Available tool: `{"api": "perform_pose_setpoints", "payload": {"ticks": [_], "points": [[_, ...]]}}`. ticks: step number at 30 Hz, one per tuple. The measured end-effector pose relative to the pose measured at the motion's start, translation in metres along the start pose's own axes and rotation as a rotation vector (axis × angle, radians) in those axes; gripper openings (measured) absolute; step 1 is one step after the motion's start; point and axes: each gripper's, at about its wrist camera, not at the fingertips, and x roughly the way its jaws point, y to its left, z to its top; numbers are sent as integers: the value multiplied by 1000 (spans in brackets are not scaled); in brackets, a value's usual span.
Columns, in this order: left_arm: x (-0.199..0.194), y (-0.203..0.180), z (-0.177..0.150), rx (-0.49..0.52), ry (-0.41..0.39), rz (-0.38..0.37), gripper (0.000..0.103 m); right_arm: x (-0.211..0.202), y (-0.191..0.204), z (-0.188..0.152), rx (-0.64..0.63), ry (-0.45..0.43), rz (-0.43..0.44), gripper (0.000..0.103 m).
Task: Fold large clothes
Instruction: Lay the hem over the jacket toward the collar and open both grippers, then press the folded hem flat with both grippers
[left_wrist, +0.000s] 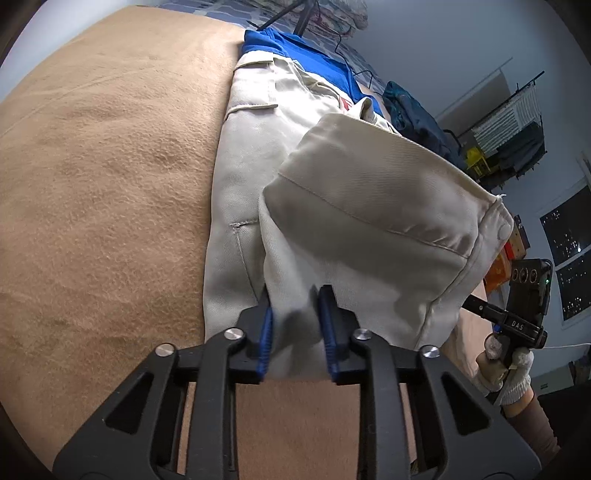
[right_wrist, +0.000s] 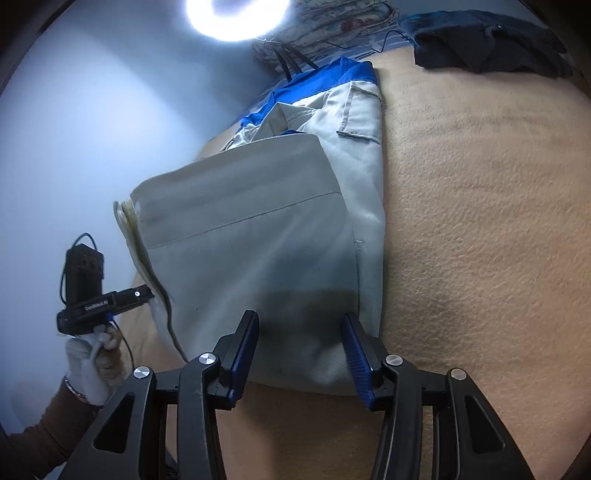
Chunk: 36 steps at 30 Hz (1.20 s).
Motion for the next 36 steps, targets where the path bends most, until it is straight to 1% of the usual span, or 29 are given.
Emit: {"api": "perform_pose_setpoints", "payload": {"ticks": [2, 3, 5, 6, 7, 9, 10, 11, 12, 13, 14, 15, 16, 17, 18, 19, 20, 22, 23, 26, 28, 30, 32, 34, 35, 36], "points": [[-3, -1, -2, -2, -7, -1, 16, 2, 2, -1, -6, 3, -6, 49], [-6, -2, -3, -4, -11, -4, 15, 7, 4, 3, -13, 5, -16, 36], [-12, -2, -4, -22, -21, -10, 13, 12, 7, 6, -15, 12, -30, 15], [-17, 0, -6, -40, -28, -11, 13, 10, 8, 6, -11, 4, -38, 7], [-19, 1, -6, -52, -31, -6, 13, 7, 9, 6, -5, -3, -38, 4], [-17, 3, -10, -40, -31, 43, 13, 0, 11, 4, -9, -15, -76, 1], [-13, 3, -10, -24, -22, 74, 16, 1, 10, 2, -12, -4, -106, 1], [-7, 3, -10, -24, -8, 89, 17, 6, 9, 0, -25, 17, -135, 1], [-6, 5, -9, -32, -4, 79, 17, 9, 8, -1, -28, 29, -146, 1], [-8, 5, -8, -40, -7, 84, 23, 9, 8, -1, -19, 32, -146, 4], [-14, 4, -8, -43, -19, 105, 29, 7, 9, 1, -13, 31, -148, 7], [-20, 3, -8, -35, -40, 127, 29, 4, 10, 3, -8, 31, -163, 14], [-31, -1, -10, -16, -80, 154, 29, -3, 14, 5, -18, 19, -189, 20], [-39, -6, -10, 1, -111, 153, 29, -11, 20, 7, -45, -9, -211, 22], [-48, -12, -11, 29, -145, 144, 29, -17, 26, 8, -77, -34, -213, 26], [-54, -19, -12, 61, -176, 140, 29, -23, 35, 9, -118, -63, -187, 29], [-57, -26, -13, 99, -197, 138, 29, -26, 43, 10, -154, -91, -149, 30], [-54, -40, -14, 168, -203, 144, 29, -25, 59, 11, -207, -144, -97, 32], [-49, -43, -13, 184, -197, 144, 29, -20, 67, 12, -235, -161, -75, 32], [-29, -45, -4, 184, -183, 150, 29, 2, 87, 12, -308, -171, -28, 32], [-16, -46, 9, 181, -176, 158, 29, 19, 101, 14, -356, -160, -30, 32], [-6, -45, 20, 185, -170, 176, 29, 36, 108, 20, -374, -143, -42, 32], [9, -42, 30, 173, -157, 191, 29, 49, 107, 27, -371, -136, -79, 31], [24, -37, 37, 155, -139, 221, 30, 66, 101, 37, -369, -119, -160, 26], [32, -34, 40, 155, -130, 235, 31, 75, 95, 43, -357, -99, -220, 25], [39, -34, 41, 183, -129, 245, 31, 82, 86, 48, -340, -83, -283, 21]]}}
